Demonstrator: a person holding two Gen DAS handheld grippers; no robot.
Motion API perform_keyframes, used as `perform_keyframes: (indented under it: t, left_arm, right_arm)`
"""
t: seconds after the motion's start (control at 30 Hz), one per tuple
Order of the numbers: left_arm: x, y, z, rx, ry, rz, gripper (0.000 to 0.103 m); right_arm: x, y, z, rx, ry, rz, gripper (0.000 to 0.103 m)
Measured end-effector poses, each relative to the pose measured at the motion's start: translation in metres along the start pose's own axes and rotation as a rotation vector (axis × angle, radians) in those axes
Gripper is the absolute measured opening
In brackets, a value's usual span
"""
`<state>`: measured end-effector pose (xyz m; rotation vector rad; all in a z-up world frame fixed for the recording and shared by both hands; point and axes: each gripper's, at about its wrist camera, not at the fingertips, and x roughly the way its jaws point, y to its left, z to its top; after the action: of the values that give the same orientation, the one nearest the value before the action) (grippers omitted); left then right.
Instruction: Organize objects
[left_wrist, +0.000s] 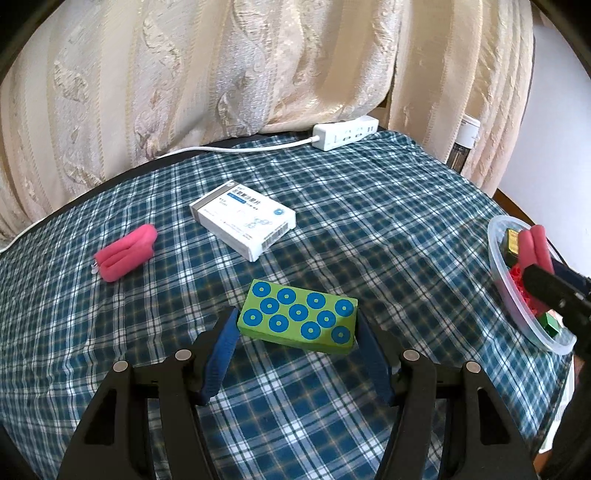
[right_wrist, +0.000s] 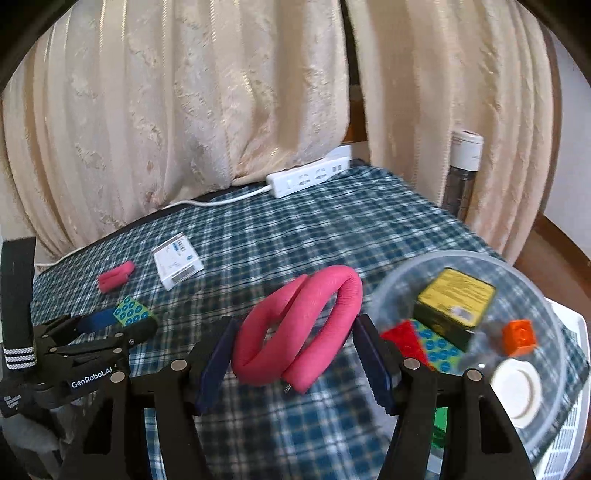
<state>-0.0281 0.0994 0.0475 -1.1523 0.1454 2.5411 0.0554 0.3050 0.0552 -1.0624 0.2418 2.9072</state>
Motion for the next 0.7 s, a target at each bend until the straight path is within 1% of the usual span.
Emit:
perform_keyframes:
  t: [0.43,0.7]
  left_arm:
    - [-0.011,-0.021,0.002,0.036,-0.011,-0.026,0.064]
    - [-0.013,-0.044,0.004,0.063,-0.008,-0.053,0.064]
  right_arm:
    - [-0.026,-0.059,-0.009,0.094,-0.031,-0.104,0.068]
    - [-0.035,-0.1,-0.013,0.151,-0.041,-0.159,0.068]
